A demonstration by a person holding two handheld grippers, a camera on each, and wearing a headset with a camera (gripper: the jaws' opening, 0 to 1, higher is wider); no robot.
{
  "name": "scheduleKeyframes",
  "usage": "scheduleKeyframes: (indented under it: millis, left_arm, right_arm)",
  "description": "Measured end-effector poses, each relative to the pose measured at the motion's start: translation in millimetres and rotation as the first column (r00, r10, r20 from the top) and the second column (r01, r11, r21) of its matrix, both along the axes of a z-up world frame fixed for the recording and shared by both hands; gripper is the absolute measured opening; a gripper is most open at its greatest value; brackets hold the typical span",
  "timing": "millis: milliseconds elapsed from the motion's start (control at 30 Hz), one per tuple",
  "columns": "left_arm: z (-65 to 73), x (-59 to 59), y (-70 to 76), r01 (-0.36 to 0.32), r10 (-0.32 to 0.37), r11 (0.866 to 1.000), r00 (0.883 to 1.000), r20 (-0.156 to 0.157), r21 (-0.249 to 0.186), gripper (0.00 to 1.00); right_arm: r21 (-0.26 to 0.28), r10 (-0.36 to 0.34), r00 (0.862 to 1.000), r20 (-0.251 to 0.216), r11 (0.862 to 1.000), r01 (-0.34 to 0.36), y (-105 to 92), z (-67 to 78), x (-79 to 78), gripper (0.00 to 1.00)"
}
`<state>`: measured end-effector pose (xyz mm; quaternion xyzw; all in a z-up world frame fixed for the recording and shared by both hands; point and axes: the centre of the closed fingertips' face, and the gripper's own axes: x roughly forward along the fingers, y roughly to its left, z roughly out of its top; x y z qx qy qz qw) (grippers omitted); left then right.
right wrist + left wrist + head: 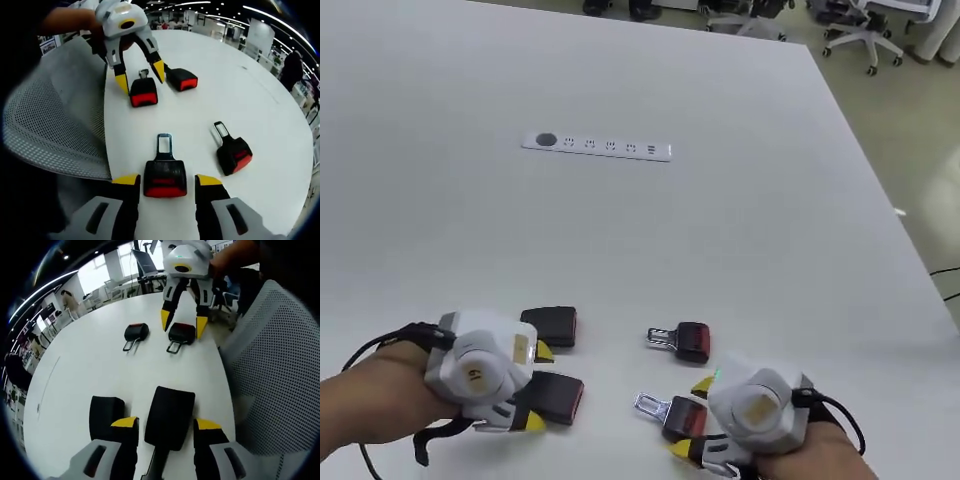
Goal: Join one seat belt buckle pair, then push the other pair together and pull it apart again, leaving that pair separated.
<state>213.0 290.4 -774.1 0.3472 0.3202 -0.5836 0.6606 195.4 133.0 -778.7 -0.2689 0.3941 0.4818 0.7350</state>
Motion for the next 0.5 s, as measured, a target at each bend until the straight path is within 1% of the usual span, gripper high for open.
scheduleKeyframes:
  millis: [133, 167, 200, 333, 400, 433, 500]
  left_arm:
    - [-5.2, -2.0, -0.6, 0.001, -0.001, 1.000, 1.000, -0.013, 0.009, 0.39]
    - [-4.4, -1.5, -1.8, -0.003, 0.003, 1.000, 1.000, -0.012, 0.001, 0.39]
    - [-4.5, -1.5, -2.1, -0.005, 0.005, 1.000, 1.000, -0.014, 0.001, 0.38]
    - [-5.4, -0.9, -1.8, -0.013, 0.013, 1.000, 1.000, -0.019, -0.005, 0.38]
    - [-5.9, -0.8, -1.5, -0.016, 0.016, 1.000, 1.000, -0.021, -0.006, 0.38]
    - [-6.3, -0.8, -1.3, -0.017, 0.017, 1.000, 1.000, -0.022, -0.006, 0.38]
    - [-7.0, -0.9, -1.3, -0.026, 0.026, 1.000, 0.999, -0.025, -0.009, 0.37]
  right_arm:
    - [-0.037, 0.033, 0.999, 0.010, 0.999, -0.033, -2.3, -2.0, 3.7, 0.46]
    - [-0.040, 0.043, 0.999, 0.008, 0.998, -0.043, -2.2, -1.7, 3.2, 0.45]
    - [-0.030, 0.054, 0.999, -0.001, 0.998, -0.054, 0.1, -1.7, 2.6, 0.44]
    - [-0.021, 0.091, 0.996, -0.027, 0.996, -0.091, 2.2, -4.0, -0.2, 0.35]
    - [-0.019, 0.126, 0.992, -0.021, 0.992, -0.126, 3.7, -4.1, -1.5, 0.33]
    - [-0.020, 0.125, 0.992, -0.022, 0.992, -0.125, 3.3, -4.2, -1.0, 0.33]
    - [-0.023, 0.148, 0.989, -0.026, 0.989, -0.148, 2.9, -4.7, -1.0, 0.33]
